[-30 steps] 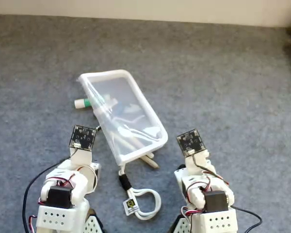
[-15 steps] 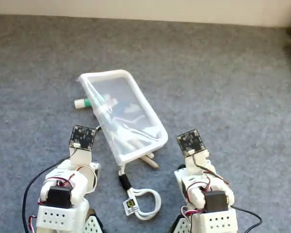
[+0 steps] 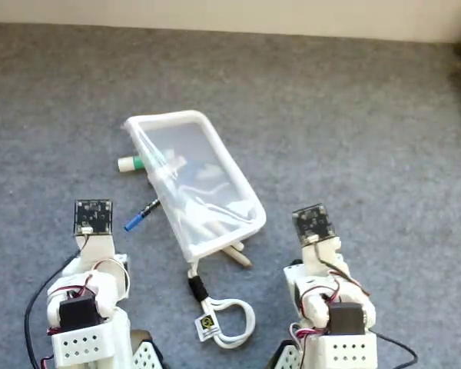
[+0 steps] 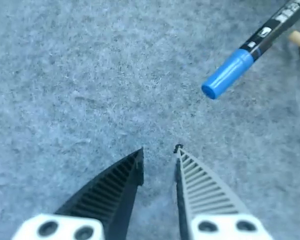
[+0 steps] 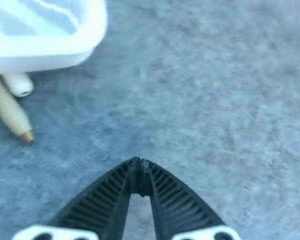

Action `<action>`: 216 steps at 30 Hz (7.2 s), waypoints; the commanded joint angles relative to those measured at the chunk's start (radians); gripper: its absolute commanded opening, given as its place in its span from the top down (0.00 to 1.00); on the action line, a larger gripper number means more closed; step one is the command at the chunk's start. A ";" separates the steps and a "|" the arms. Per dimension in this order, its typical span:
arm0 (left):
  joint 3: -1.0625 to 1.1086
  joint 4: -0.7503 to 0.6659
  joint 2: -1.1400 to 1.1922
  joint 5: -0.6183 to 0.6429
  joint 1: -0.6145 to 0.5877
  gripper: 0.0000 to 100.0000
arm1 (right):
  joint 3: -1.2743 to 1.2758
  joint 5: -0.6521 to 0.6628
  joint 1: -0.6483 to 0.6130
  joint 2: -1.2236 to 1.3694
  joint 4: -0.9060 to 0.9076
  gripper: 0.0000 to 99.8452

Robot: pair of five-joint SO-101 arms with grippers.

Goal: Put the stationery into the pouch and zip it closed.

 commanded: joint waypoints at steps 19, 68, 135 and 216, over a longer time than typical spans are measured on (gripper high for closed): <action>0.018 -0.071 -0.007 -0.018 -0.101 0.89 | -0.404 0.008 -0.099 0.067 -0.082 1.00; 0.019 -0.072 -0.007 -0.018 -0.101 0.89 | -0.645 -0.486 -0.989 1.277 -0.461 0.88; -0.325 -0.064 -0.005 0.173 0.341 0.68 | -0.189 -0.226 -0.713 0.257 -0.585 1.00; -0.216 -0.236 -0.005 0.255 0.269 0.68 | -0.191 -0.219 -0.710 0.239 -0.463 1.00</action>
